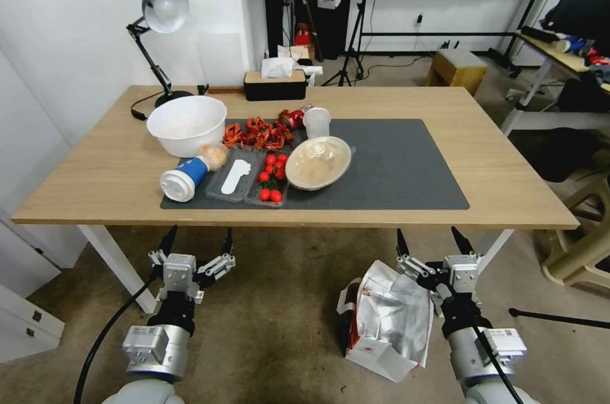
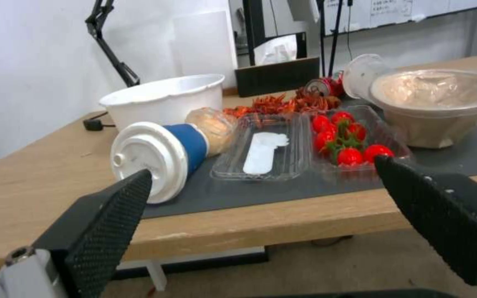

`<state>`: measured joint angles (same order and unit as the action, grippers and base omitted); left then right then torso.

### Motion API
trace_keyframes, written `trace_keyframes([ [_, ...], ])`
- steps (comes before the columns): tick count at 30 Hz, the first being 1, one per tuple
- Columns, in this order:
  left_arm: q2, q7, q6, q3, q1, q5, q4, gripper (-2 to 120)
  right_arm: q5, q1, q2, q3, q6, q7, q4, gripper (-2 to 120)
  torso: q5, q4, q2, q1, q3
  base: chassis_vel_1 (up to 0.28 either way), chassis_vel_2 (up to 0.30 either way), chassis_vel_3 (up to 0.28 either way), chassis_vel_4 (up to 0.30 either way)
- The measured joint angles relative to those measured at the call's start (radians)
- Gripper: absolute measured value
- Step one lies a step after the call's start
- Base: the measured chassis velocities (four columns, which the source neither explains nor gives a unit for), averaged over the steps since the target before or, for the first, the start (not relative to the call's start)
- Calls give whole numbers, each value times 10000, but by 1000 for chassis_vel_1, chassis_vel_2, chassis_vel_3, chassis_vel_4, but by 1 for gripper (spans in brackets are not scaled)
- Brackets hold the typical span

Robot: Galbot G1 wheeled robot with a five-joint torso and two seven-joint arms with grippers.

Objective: Pick up the food delivery bag from the floor and place it on the table.

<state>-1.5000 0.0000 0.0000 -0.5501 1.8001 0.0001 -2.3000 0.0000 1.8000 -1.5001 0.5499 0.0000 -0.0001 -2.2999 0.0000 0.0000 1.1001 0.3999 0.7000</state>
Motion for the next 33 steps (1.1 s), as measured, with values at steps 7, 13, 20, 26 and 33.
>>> trace_keyframes([
  [7,0,0,0,0,0,0,0,100,0,0,0,0,0,0,0,100,0,0,-1,1,0,0,0,0,0],
  [13,0,0,0,0,0,0,0,100,0,0,0,0,0,1,0,100,0,0,0,1,0,0,0,0,0],
  [20,0,0,0,0,0,0,0,100,0,0,1,0,0,1,0,100,0,0,-1,0,0,0,0,0,0],
  [26,298,-237,571,48,-302,-706,-108,100,587,-49,52,439,-761,-477,-339,100,-1,0,-1,0,-1,0,0,0,0],
  [33,1078,-870,2113,195,-1079,-2513,-459,100,2031,-206,185,1479,-2573,-1661,-1189,100,-6,-2,-1,0,0,0,0,0,0],
])
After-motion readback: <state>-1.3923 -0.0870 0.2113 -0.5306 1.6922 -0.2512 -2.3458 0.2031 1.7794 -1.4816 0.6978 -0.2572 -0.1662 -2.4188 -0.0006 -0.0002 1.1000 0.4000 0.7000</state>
